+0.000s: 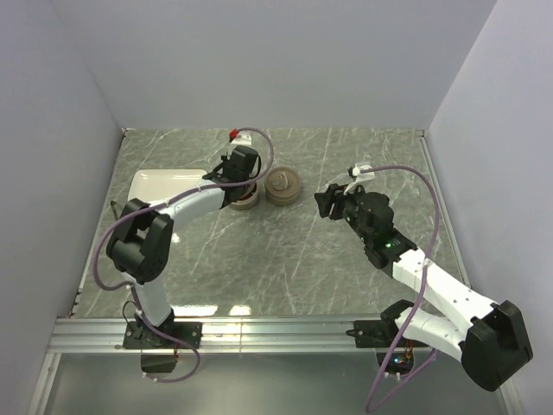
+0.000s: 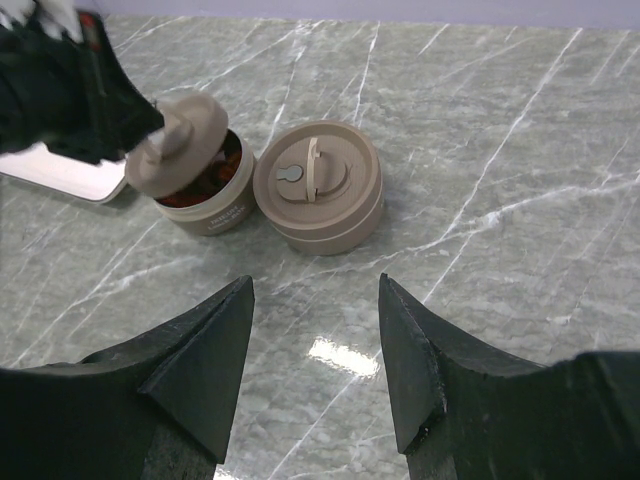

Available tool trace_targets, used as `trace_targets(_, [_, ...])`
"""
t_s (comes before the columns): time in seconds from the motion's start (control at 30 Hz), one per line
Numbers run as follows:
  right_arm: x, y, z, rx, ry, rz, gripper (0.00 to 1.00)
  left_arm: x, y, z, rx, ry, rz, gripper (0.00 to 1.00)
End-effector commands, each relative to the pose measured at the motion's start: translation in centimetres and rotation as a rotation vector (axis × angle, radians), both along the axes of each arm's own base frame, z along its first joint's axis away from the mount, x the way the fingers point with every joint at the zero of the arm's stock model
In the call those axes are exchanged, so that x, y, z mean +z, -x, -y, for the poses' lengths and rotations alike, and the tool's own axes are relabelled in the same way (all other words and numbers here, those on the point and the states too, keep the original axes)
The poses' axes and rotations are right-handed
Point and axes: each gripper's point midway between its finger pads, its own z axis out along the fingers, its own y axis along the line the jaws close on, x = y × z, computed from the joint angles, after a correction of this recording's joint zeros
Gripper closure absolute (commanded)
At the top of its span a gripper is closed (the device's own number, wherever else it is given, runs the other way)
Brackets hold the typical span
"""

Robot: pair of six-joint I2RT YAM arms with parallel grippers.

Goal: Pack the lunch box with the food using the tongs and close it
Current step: Put the lid back on the lunch box

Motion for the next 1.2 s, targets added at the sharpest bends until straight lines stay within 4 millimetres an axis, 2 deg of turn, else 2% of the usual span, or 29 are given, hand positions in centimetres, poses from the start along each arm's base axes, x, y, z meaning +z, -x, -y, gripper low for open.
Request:
trace_targets(0.0, [0.9,-0.5,0.2,-0.015,-0.020,0.037,0.40,0.5,-0.4,-0.9,0.032,-0.053,-0.009,1.00])
trace_targets(0.57, [0.5,-0.5,0.1,-0.012,-0.013,0.025,0.40,-1.4,-0.9,1.0,-0.033,-0.040,-0.052,1.00])
trace_targets(0.93, [0.5,-0.6,0.0,-0.011,-0.013,0.025,0.40,-2.3,-0.1,2.5,-0.066,-0.060,-0.079,1.00])
trace_targets(1.17, [0.4,-0.5,0.0,-0.008,-0.012,0.022,0.40,-3.7,0.1,2.8,-0.076,-0.081,-0.111,1.00])
